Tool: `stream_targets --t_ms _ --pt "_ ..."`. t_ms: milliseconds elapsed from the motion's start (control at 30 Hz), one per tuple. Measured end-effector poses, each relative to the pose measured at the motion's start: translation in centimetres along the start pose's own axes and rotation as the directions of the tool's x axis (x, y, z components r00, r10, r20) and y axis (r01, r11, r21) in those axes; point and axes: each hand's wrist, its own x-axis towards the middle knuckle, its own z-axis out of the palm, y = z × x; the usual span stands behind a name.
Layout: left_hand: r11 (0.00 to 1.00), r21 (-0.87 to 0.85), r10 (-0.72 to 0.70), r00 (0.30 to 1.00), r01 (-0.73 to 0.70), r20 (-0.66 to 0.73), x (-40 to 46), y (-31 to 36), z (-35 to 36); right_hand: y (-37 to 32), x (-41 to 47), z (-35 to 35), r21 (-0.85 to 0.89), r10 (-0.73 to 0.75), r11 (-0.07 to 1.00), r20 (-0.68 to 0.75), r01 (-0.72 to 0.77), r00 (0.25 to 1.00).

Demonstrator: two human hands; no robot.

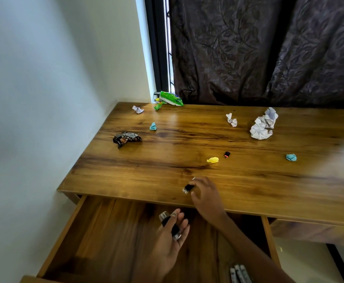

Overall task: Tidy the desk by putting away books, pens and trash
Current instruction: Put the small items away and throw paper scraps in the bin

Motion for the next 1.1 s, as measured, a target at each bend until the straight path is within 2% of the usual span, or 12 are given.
stream_targets --t_ms 100,167,267,333,433,500,567,633,767,867,1000,1100 --pt "1.0 -0.019 -0.018 1.0 0.018 0.026 -0.2 0.3 -0.4 0.5 2.1 1.1 -0.148 0.088 0.986 0.095 -0.073 0.992" --pt "1.0 -0.017 -0.018 0.999 0.019 0.032 -0.3 0.8 -0.5 0.6 2.8 1.8 -0.219 0.102 0.972 0.081 -0.082 0.991" --pt "1.0 -0.019 -0.017 0.999 0.018 0.027 -0.4 1.5 -0.7 0.7 2.7 2.3 -0.148 0.055 0.988 -0.002 -0.054 0.999" --pt "1.0 -0.014 -0.027 0.999 0.028 0.033 -0.3 1.8 -0.9 0.5 2.0 2.1 -0.047 0.026 0.999 0.034 -0.025 0.999" --pt "0.998 -0.015 -0.063 0.997 0.064 0.055 -0.1 2.1 -1.2 -0.1 -0.1 1.4 0.143 -0.081 0.989 0.257 0.045 0.963" --pt "0.996 0.007 -0.091 0.989 0.09 0.115 -0.1 2.3 -1.1 -0.9 -1.8 0.9 0.262 -0.149 0.965 0.442 0.031 0.885" --pt "0.994 0.045 -0.105 0.981 0.099 0.164 -0.2 2.4 -0.9 -1.4 -3.0 0.3 0.31 -0.181 0.951 0.536 0.008 0.824" --pt "0.995 0.043 -0.098 0.982 0.092 0.164 0.1 2.2 -0.8 -1.5 -2.8 -1.2 0.298 -0.187 0.954 0.5 0.034 0.845" --pt "0.995 0.051 -0.086 0.988 0.081 0.129 0.5 2.0 -1.0 0.7 1.1 -5.7 0.305 -0.033 0.952 0.197 -0.029 0.98" --pt "0.992 0.071 -0.114 0.989 0.108 0.089 0.5 1.7 -1.6 4.5 5.7 -8.1 0.188 0.092 0.978 0.009 -0.092 0.996" --pt "0.983 0.093 -0.161 0.985 0.155 0.057 0.6 0.7 -2.7 9.2 10.3 -8.6 0.005 0.152 0.988 0.031 -0.152 0.988" --pt "0.974 0.136 -0.188 0.982 0.184 0.021 1.0 0.0 -3.4 11.1 11.3 -7.3 -0.168 0.129 0.979 0.099 -0.111 0.987"
